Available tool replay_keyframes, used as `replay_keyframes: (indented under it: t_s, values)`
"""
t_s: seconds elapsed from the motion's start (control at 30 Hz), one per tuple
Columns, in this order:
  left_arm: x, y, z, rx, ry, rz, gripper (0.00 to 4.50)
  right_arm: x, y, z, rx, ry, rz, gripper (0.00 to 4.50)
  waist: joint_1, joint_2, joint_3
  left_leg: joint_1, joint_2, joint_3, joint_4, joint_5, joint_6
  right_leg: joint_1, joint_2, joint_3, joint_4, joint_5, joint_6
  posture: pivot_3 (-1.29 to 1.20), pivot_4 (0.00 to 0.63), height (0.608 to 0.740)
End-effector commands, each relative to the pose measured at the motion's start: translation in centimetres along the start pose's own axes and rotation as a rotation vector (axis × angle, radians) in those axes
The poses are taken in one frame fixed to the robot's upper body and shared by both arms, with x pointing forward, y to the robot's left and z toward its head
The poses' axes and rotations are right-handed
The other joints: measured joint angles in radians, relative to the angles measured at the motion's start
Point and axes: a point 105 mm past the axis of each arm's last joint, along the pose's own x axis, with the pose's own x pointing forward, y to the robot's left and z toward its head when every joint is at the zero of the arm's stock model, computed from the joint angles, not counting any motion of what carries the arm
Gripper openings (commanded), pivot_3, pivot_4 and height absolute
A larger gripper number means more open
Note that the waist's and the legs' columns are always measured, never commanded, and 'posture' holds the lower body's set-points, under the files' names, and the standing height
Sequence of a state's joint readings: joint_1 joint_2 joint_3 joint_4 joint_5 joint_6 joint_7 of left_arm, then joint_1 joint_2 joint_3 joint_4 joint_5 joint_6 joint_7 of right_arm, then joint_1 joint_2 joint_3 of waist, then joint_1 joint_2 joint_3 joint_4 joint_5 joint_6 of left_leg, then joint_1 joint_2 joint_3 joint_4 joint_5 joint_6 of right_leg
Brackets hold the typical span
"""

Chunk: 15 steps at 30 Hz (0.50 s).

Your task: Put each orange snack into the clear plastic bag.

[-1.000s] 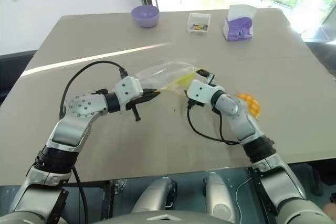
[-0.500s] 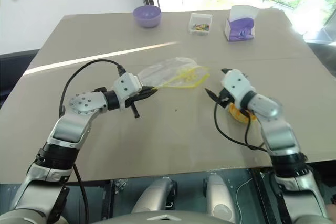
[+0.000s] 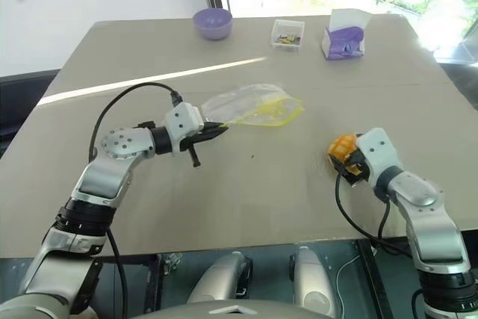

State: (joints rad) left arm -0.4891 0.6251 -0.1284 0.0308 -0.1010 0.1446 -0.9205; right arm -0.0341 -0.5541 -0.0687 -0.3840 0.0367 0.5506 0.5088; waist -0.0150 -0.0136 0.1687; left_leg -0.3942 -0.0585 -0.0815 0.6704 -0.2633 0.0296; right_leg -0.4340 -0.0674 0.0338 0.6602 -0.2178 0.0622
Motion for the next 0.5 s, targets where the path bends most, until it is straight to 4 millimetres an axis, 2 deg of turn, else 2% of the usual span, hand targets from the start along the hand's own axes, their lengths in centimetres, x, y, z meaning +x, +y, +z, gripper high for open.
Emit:
replay_keyframes:
  t_s: [0.03,0.13,0.17,0.2,0.23,0.33,0.4,0.43,0.5]
  values:
    - [0.0,0.4,1.2,0.039,-0.034,0.000,0.00,0.6,1.0,-2.2,0.009,0.077,0.009,4.48,0.000,-0.001,-0.001,0.002,0.000,0.000,0.000,0.000,0.000,0.002,0.000,0.000,0.000,0.000,0.000,0.00,0.150,0.740]
    - [0.0,0.4,1.2,0.038,-0.035,-0.004,0.00,0.8,1.3,-3.4,0.040,0.118,0.013,4.48,0.000,-0.003,-0.002,0.007,0.000,0.000,0.000,0.000,0.001,0.009,0.000,-0.001,-0.002,0.000,0.000,0.00,0.150,0.740]
    - [-0.1,0.3,1.3,0.036,-0.036,-0.005,0.00,0.8,1.3,-3.6,0.055,0.122,0.013,3.93,0.000,-0.003,-0.002,0.011,0.000,-0.001,-0.001,-0.001,0.001,0.013,0.000,-0.001,-0.004,0.000,0.000,0.00,0.150,0.740]
    - [-0.1,0.3,1.3,0.035,-0.036,-0.006,0.00,0.8,1.3,-3.7,0.062,0.123,0.013,3.77,0.000,-0.003,-0.002,0.016,0.001,-0.002,-0.001,-0.001,0.002,0.019,0.000,-0.003,-0.006,0.000,0.000,0.00,0.150,0.740]
    - [-0.2,0.4,1.3,0.034,-0.036,-0.006,0.00,0.7,1.1,-3.6,0.068,0.117,0.007,3.28,0.000,-0.003,-0.002,0.017,0.001,-0.003,-0.001,-0.002,0.002,0.022,0.000,-0.005,-0.008,0.000,0.000,0.00,0.150,0.740]
    - [-0.3,0.5,1.4,0.025,-0.040,-0.001,0.00,0.7,0.5,-3.2,0.058,0.101,-0.015,1.92,0.002,-0.003,-0.002,0.017,0.002,-0.004,-0.001,-0.002,0.002,0.023,0.001,-0.006,-0.009,0.000,0.001,0.00,0.150,0.740]
    - [-0.5,0.7,1.4,0.019,-0.038,0.003,0.00,0.5,0.1,-1.9,0.033,0.046,-0.014,1.09,0.002,-0.003,-0.002,0.016,0.001,-0.005,-0.001,-0.002,0.002,0.023,0.001,-0.006,-0.009,0.000,0.001,0.00,0.150,0.740]
    - [-0.5,0.7,1.3,0.019,-0.036,0.004,0.00,0.4,0.0,-1.0,0.020,0.012,-0.006,0.79,0.002,-0.003,-0.002,0.016,0.001,-0.005,-0.001,-0.002,0.002,0.023,0.001,-0.007,-0.009,0.000,0.000,0.00,0.150,0.740]
    - [-0.5,0.7,1.3,0.019,-0.034,0.004,0.00,0.0,-0.1,0.9,-0.003,-0.057,0.016,0.79,0.002,-0.003,-0.002,0.016,0.001,-0.005,-0.001,-0.002,0.002,0.022,0.001,-0.007,-0.009,0.000,0.000,0.00,0.150,0.740]
